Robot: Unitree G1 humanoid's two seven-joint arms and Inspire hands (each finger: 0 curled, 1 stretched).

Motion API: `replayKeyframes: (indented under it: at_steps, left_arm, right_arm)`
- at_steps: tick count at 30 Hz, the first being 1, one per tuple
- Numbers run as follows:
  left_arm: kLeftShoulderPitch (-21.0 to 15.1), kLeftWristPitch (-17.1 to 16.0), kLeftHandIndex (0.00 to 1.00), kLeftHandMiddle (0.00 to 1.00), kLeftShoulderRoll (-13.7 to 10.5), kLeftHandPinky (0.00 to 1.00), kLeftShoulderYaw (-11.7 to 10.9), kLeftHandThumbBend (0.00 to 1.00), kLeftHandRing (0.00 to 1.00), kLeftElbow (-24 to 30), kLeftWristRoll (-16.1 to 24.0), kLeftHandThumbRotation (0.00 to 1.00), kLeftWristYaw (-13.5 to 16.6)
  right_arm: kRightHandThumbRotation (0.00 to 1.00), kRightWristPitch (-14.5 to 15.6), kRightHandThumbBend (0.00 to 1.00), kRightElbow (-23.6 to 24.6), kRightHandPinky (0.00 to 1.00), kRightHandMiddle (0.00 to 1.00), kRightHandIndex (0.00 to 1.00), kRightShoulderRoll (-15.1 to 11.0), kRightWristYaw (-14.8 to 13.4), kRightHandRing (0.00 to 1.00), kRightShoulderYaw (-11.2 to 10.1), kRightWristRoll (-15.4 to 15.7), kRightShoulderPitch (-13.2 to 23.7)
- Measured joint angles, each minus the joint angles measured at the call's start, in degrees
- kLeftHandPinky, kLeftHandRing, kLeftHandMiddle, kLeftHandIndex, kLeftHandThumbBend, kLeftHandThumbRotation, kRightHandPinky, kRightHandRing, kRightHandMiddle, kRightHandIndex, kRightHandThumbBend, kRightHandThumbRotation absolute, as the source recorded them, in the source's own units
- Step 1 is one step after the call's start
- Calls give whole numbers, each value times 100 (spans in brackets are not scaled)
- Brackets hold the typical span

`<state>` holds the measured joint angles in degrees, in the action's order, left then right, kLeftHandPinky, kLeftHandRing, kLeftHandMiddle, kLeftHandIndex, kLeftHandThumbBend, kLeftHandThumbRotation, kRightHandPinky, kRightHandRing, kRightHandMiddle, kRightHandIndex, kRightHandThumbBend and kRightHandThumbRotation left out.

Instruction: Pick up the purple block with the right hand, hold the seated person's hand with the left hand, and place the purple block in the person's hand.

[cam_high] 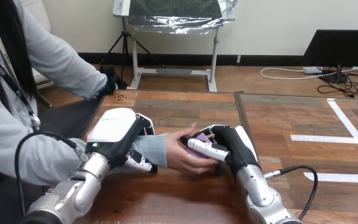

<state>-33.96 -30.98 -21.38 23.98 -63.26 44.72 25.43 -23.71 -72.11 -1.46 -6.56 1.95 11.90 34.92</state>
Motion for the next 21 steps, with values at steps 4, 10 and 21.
replayKeyframes:
  at_steps: [4,10,21]
  left_arm:
    - [-18,0,36,35,23,30,2,86,31,-26,37,6,22]
    - [-31,0,37,36,48,30,18,86,31,-47,74,6,44]
    - [-38,0,37,36,79,30,38,87,31,-82,77,5,45]
  right_arm:
    - [29,-36,33,12,6,16,20,2,2,10,6,0,-23]
    - [30,-50,32,90,6,16,20,7,2,11,36,3,-75]
    - [30,-103,32,243,7,17,20,35,1,11,54,4,-178]
